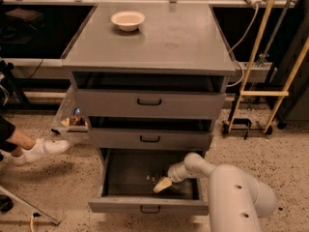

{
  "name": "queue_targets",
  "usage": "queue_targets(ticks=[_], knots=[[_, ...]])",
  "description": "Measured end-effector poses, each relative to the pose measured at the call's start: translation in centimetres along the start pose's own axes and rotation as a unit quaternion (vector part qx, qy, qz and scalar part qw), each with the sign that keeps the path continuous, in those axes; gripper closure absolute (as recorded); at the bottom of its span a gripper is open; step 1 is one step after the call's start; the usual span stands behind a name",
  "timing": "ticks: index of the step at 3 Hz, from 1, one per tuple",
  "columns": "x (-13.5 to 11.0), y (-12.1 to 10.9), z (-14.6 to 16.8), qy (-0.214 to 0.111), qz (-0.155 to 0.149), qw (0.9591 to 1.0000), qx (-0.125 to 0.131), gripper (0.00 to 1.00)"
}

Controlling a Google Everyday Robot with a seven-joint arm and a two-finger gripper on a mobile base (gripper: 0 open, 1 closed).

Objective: Pick water bottle from bottom drawer and place on counter

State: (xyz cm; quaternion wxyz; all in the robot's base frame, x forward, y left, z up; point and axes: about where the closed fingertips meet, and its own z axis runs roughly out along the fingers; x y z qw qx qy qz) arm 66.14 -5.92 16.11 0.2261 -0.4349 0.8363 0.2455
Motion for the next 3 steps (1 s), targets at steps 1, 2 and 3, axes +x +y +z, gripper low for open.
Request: queue_targets(ticks=[1, 2, 3], knots=[[1.1, -0.4, 3.3, -0.011, -0.001, 0.9998, -0.019, 0.0], [1.1, -1.6, 3.1, -0.015, 0.001, 0.9998, -0.009, 0.0], [1.1, -1.6, 3.2, -0.015, 0.001, 0.9998, -0.009, 0.19]])
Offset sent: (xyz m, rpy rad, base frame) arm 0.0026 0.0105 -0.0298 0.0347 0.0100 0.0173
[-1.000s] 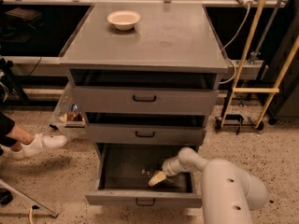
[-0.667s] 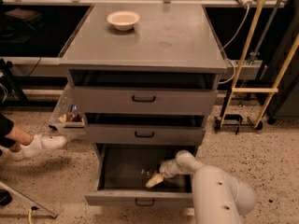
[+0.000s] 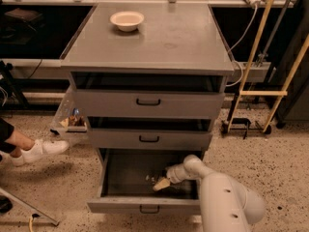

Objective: Pick water bottle from bottom drawer and place on counter

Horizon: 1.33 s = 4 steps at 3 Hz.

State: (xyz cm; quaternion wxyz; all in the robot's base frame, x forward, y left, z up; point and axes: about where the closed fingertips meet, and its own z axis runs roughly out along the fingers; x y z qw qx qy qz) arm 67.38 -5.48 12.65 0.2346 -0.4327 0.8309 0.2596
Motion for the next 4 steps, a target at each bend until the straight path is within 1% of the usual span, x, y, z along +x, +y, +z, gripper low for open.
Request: queue_targets(ticks=[2, 3, 4], knots=[[0.0, 0.0, 0.0, 0.0, 0.0, 1.0, 0.0, 0.65], [-0.3, -0.3, -0.8, -0.017, 0.011, 0.9997, -0.011, 0.89], [-2.7, -3.5, -6.7, -0.085, 0.018, 0.9962, -0.013, 1.0]])
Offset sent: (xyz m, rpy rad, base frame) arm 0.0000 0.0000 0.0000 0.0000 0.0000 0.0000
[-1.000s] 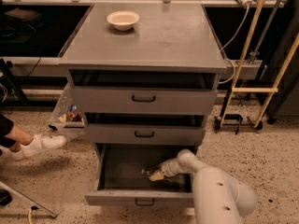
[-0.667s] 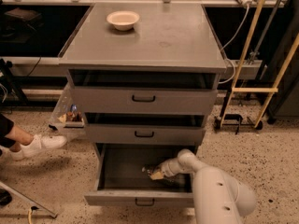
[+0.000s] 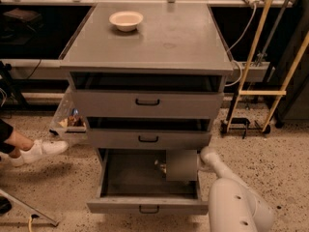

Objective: Pick water bottle from bottom drawer and place on counter

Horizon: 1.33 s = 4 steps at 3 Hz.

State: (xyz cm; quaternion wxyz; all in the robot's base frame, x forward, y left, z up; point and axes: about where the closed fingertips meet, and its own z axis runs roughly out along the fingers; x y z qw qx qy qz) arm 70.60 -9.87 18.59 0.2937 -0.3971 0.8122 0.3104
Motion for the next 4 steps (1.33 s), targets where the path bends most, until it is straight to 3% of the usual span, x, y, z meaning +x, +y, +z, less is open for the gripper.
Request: queue_targets(ticks=[1, 2, 3, 4], knots=[[-2.2, -1.9, -7.1, -0.037, -0.025, 0.999, 0.004, 1.0], [-2.2, -1.8, -7.1, -0.037, -0.025, 0.999, 0.003, 1.0], [-2.3, -0.4, -7.8, -0.026, -0.035, 0.999, -0.004, 1.0], [-4.8, -2.1, -16.3, -0.026, -0.073, 0.994, 0.078, 1.0]])
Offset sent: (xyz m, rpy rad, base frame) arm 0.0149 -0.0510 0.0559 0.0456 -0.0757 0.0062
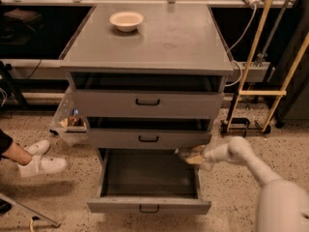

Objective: Pick water bottle from bottom drawer and place on counter

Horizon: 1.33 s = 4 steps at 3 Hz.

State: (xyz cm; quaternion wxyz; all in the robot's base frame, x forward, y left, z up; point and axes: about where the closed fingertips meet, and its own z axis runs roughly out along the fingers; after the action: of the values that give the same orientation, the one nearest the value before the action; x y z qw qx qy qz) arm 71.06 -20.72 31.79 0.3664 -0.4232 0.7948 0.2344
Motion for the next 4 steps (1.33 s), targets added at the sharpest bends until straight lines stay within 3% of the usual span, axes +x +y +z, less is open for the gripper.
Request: queue_targets(ticks=[1, 2, 3, 4], knots=[[-4.5, -3.5, -9.5, -0.003, -0.005, 0.9941, 0.108, 1.0], [-6.1, -3.7, -11.4, -0.003, -0.009, 0.9914, 0.131, 1.0], [-6.1, -3.6, -11.4, -0.003, -0.009, 0.9914, 0.131, 1.0], [-8.3, -2.1, -15.9, -0.023, -0.035, 0.9897, 0.137, 1.0]])
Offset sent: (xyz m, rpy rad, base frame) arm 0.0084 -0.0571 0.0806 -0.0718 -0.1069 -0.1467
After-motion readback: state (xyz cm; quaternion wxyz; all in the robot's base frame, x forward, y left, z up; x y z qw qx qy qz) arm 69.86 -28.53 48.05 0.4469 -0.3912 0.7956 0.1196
